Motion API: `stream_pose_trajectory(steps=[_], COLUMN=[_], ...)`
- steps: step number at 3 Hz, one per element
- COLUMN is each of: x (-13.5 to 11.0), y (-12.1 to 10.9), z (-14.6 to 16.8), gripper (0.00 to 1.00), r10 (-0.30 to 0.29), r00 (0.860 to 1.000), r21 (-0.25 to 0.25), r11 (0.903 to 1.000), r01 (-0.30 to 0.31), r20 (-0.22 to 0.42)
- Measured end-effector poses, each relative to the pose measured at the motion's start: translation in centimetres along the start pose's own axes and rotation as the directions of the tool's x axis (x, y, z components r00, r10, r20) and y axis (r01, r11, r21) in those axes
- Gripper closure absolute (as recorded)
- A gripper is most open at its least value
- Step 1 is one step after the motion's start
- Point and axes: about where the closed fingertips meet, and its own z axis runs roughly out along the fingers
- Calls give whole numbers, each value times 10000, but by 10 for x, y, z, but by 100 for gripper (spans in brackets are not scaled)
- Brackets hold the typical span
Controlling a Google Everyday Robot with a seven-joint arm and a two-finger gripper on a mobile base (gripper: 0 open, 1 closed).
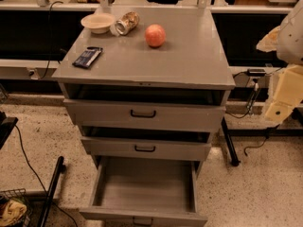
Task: Place apple into bottom drawer
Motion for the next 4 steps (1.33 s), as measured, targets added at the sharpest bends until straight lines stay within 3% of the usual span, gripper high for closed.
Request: stream_pose_trajectory(steps=[1, 2, 3, 4], x=[0, -22, -46, -60], y=[0, -55, -134, -206], z=[0, 1, 12, 41], gripper=[0, 0, 0, 0], r10=[0, 175, 105, 598], r00=[10000, 9991, 9921, 9722], r21=[0, 735, 1567, 2368], r11=[10000, 9971, 9872, 9648], r01=[0, -202, -302, -1145], r20=[0, 374, 1250, 2264])
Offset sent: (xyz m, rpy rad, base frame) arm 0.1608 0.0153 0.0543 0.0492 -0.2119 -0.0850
